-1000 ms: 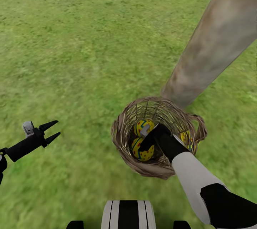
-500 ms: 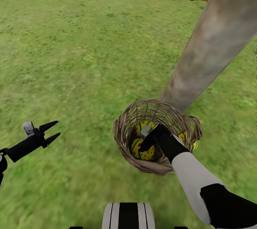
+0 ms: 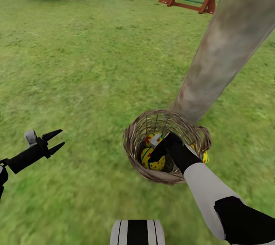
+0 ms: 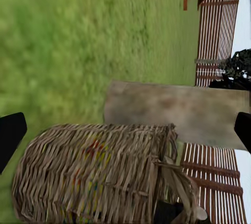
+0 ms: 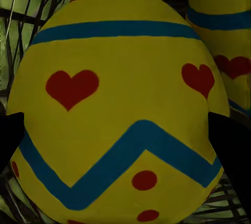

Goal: Take the three Easter eggs out of the wicker basket on the lawn in the garden, then place them on the lawn next to a single tree (choose any tree) so that all three eggs are next to the same tree and none are left in the basket.

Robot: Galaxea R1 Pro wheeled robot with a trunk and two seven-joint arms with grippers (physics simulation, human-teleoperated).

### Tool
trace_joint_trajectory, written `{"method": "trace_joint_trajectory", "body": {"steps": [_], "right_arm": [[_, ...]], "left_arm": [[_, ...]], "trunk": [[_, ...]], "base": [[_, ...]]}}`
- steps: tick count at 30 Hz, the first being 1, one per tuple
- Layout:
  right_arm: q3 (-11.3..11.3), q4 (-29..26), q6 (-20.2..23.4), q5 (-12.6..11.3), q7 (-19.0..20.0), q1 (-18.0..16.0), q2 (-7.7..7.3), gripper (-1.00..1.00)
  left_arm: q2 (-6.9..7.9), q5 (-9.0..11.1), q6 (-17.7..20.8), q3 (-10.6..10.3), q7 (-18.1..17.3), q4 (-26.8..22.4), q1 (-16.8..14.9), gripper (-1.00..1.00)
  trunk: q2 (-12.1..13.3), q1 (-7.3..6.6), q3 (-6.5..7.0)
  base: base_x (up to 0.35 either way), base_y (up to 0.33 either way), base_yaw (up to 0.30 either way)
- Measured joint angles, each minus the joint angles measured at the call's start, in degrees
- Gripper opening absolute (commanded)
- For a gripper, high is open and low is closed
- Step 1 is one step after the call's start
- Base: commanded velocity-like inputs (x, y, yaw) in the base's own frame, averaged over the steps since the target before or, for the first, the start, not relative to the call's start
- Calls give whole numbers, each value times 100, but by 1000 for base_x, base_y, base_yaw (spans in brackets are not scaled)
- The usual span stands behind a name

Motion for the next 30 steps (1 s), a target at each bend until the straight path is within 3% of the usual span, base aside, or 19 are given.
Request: {"method": "trace_joint_trajectory", "body": {"steps": [12, 17, 19, 21, 27, 29, 30], "right_arm": [[-1, -29, 9, 18, 31, 0, 0, -100], [-8, -204, 22, 18, 62, 0, -4, -100], [-8, -451, 242, 16, 66, 0, -21, -100], [3, -856, 590, 34, 202, 0, -68, -100], [-30, -1016, 993, 26, 341, 1, -327, -100], [-16, -1392, 1037, 38, 949, 0, -521, -100], [-15, -1464, 1044, 31, 1076, 2, -554, -100]], "left_arm": [[-9, -1, 0, -9, 0, 9, 2, 100], [-9, -9, -3, -9, 7, 7, 0, 100], [-9, -21, -8, -9, 17, 9, 0, 100], [-9, -33, -9, -9, 32, 9, 0, 100], [-17, -36, -11, -16, 44, 9, 0, 100], [-16, -35, -10, -14, 45, 8, 1, 100], [-17, -34, -10, -16, 44, 9, 1, 100]], "trunk": [[16, -31, 266], [23, -44, 377], [25, -50, 421], [28, -55, 466], [36, -70, 599], [39, -75, 643], [40, -76, 665]], "base": [[-39, 0, 0], [0, 0, 0], [0, 0, 0], [0, 0, 0], [0, 0, 0], [-98, 0, 0], [-296, 0, 0]]}}
